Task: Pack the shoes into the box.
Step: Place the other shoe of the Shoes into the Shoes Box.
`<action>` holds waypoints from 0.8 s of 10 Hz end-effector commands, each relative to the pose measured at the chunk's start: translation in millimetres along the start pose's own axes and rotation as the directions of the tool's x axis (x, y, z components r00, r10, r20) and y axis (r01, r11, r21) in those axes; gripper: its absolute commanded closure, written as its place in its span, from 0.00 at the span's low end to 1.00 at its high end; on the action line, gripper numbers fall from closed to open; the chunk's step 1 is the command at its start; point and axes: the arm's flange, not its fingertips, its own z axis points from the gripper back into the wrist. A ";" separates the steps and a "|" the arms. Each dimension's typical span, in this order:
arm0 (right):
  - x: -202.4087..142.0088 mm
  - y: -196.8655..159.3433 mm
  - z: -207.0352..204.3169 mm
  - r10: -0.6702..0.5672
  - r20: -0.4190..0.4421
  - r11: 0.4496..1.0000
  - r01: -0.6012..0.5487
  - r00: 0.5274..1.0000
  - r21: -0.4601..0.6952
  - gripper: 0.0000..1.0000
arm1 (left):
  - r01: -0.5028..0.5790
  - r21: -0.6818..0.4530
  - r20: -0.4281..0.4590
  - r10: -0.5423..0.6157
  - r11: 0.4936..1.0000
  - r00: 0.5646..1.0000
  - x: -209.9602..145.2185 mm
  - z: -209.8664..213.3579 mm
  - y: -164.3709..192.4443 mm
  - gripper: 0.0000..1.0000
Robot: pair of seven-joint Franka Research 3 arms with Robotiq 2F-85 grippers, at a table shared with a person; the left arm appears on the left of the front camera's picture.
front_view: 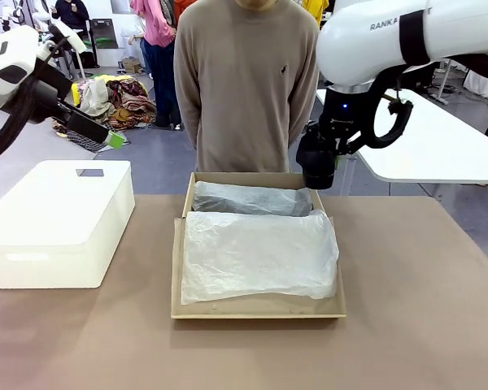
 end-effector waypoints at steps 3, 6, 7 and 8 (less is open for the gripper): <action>1.5 -8.0 -0.4 -0.001 -0.001 1.000 0.001 1.000 0.002 1.00 | 0.002 -0.012 0.012 -0.001 1.000 1.000 -1.8 -0.8 0.0 0.00; 1.5 -8.0 -0.4 -0.001 -0.001 1.000 0.001 1.000 0.002 1.00 | 0.002 -0.012 0.012 -0.001 1.000 1.000 -1.8 -0.8 0.0 0.00; 3.4 -4.5 -4.0 -0.008 -0.008 1.000 0.008 1.000 -0.005 1.00 | 0.002 -0.012 0.012 -0.001 1.000 1.000 -1.8 -0.8 0.0 0.00; -6.2 11.8 0.3 -0.104 0.043 0.995 0.104 0.994 -0.002 1.00 | 0.002 -0.012 0.012 -0.001 1.000 1.000 -1.8 -0.8 0.0 0.00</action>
